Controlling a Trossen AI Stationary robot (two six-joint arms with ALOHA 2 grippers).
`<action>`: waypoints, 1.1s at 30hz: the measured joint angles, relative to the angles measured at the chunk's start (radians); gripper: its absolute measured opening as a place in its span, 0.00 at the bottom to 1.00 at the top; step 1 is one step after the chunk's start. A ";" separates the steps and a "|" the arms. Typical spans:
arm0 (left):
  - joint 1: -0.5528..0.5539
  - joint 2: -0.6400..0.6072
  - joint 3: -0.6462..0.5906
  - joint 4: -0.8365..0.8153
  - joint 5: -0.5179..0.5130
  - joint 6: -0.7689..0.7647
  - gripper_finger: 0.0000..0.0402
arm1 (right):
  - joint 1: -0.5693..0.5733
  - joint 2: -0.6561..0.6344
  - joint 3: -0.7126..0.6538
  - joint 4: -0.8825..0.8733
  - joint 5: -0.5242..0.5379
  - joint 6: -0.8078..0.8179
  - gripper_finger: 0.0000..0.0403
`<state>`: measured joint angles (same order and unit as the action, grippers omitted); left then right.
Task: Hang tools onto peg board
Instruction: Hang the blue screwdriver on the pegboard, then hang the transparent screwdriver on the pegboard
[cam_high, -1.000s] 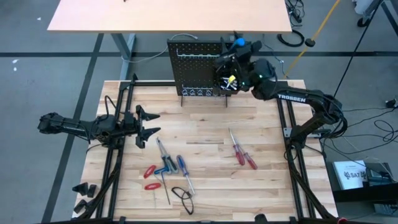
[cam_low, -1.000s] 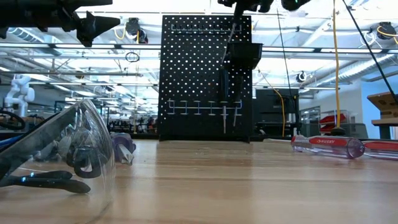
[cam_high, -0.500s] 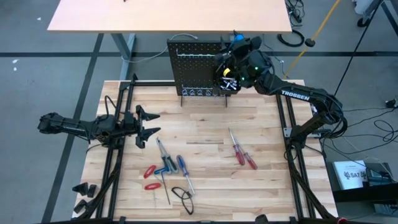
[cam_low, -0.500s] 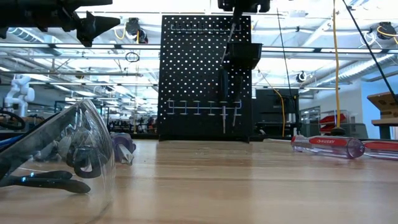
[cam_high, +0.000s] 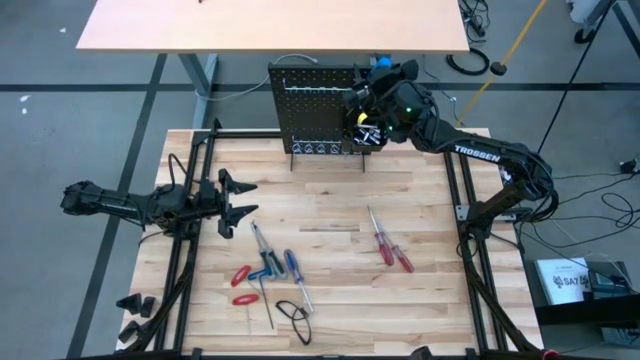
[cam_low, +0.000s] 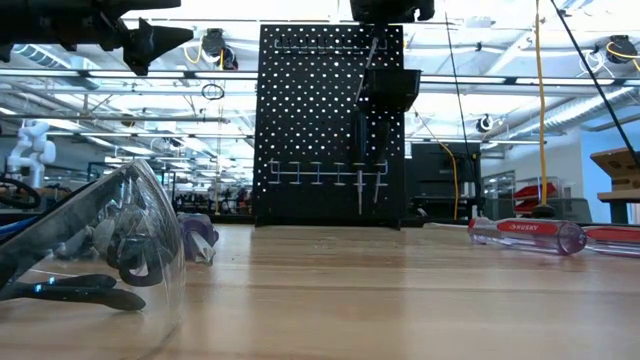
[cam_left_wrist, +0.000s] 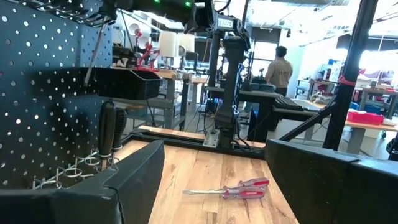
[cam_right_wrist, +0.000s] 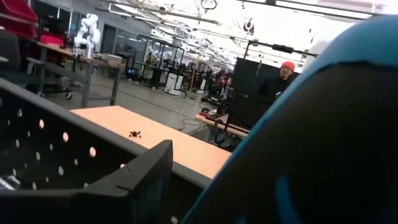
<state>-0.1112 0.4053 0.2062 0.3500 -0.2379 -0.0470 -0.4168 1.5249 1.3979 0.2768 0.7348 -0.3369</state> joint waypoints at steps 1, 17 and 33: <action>0.000 0.000 0.000 0.000 0.000 0.000 0.71 | 0.000 0.000 0.000 -0.007 0.000 -0.008 0.63; 0.000 0.000 0.000 -0.024 0.000 -0.003 0.71 | 0.039 -0.086 -0.007 -0.037 0.052 -0.078 0.74; 0.000 0.000 0.000 -0.023 0.000 -0.018 0.71 | 0.051 -0.136 -0.006 0.177 0.003 -0.108 0.84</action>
<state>-0.1112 0.4049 0.2058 0.3267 -0.2379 -0.0647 -0.3659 1.3891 1.3922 0.4540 0.7378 -0.4446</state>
